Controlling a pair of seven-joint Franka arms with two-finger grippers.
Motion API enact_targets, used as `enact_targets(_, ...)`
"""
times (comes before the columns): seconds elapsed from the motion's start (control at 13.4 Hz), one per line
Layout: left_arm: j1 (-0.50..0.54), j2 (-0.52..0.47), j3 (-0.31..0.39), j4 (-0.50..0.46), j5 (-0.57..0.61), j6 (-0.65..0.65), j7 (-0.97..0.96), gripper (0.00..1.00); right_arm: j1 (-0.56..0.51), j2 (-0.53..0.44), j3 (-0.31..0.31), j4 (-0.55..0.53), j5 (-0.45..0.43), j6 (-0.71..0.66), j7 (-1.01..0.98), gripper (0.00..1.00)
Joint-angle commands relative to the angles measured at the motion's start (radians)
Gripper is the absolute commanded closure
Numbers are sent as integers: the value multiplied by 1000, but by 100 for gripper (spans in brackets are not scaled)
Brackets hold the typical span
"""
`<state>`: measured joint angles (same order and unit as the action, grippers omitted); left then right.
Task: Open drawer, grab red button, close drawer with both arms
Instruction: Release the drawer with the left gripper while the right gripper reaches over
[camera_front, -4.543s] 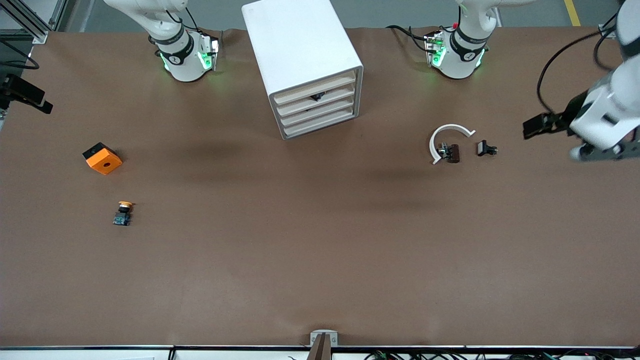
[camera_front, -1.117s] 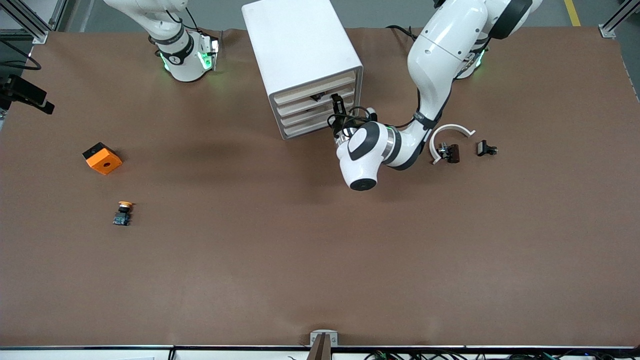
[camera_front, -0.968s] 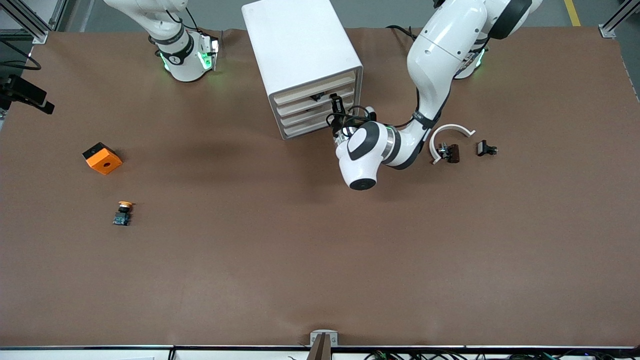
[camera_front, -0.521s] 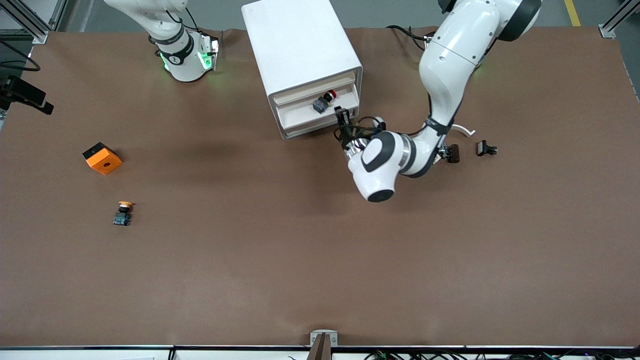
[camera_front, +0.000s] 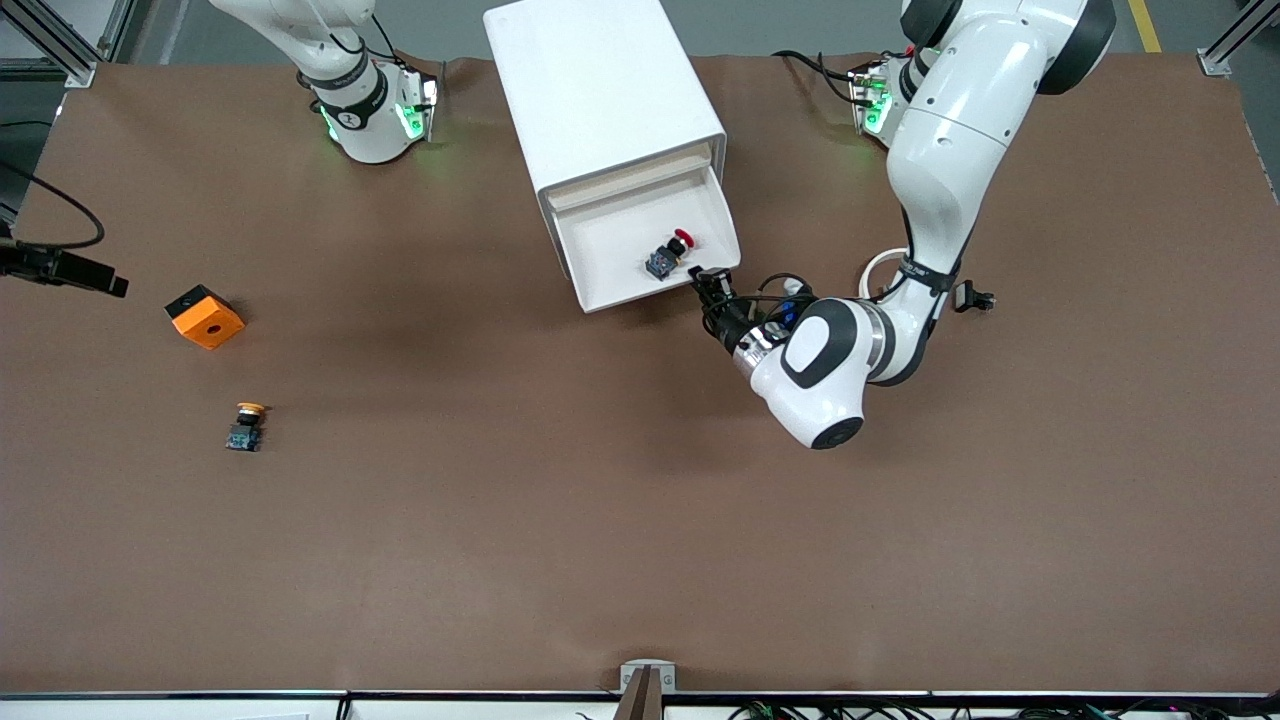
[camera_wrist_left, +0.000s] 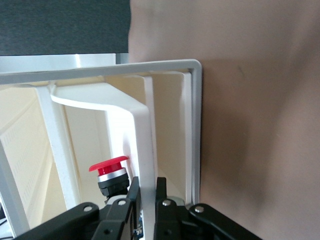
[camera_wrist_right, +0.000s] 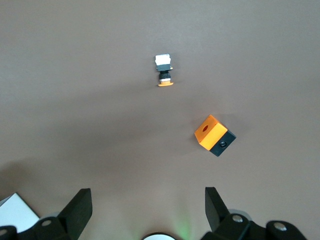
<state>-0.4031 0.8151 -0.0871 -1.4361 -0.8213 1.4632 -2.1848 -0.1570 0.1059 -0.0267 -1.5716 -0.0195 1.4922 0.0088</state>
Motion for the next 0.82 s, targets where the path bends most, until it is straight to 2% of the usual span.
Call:
enact_targets(0.0,26,26,1,46,4,35,51,14,11,-3,13,32,-24,-18,25,0)
enact_targets(0.07,27,22,16,55,5,35,51,0,14,-3,16,30,-11,-17,54,0)
enact_targets(0.3,35,13,64,108,10,32,53,0,82,-8,17,28,36,-20,218,0)
enact_targets(0.45,36,12,92,167,54,32,54,0,158,-23,17,28,93,-47,369,0)
enact_targets(0.6,30,9,107,216,173,35,100,0,265,-32,17,28,125,-50,561,0)
enact_targets(0.74,35,-14,110,237,263,67,253,0,391,-32,17,30,147,-27,722,0)
